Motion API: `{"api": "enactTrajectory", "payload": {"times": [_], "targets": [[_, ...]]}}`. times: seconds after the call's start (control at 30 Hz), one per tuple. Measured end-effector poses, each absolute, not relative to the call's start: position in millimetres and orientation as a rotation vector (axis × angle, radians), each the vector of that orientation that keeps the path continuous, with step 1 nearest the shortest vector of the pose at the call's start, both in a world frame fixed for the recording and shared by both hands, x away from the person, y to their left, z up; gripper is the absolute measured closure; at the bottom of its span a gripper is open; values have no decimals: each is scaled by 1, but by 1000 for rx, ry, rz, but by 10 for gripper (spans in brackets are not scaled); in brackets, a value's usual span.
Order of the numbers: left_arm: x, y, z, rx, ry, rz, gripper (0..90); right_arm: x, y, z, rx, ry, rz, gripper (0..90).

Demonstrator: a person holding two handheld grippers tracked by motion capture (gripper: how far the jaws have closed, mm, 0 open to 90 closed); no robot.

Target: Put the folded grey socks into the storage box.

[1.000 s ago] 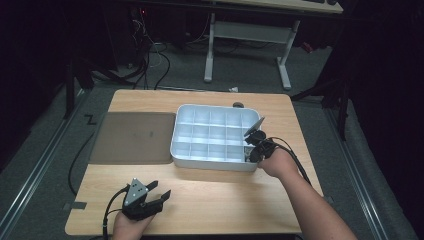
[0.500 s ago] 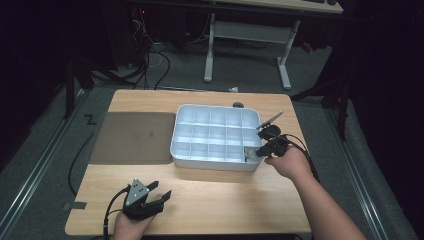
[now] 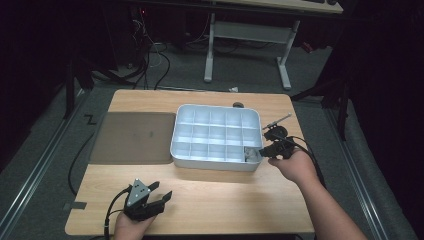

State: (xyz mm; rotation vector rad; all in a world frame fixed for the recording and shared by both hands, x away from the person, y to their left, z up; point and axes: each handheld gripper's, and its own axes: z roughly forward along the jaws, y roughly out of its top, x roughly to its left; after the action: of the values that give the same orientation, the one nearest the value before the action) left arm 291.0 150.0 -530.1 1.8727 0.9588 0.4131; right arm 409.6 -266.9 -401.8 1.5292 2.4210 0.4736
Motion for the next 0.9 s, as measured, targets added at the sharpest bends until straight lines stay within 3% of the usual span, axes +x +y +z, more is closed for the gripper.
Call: {"api": "enactTrajectory", "payload": {"times": [0.47,0.9], "targets": [[291,151,-531,1863,956,394,405,379,-276,-415,1470,2300,664,686],[294,152,-531,1849,962,408,403,340,-300,-449,1438,2173,891,602]]}}
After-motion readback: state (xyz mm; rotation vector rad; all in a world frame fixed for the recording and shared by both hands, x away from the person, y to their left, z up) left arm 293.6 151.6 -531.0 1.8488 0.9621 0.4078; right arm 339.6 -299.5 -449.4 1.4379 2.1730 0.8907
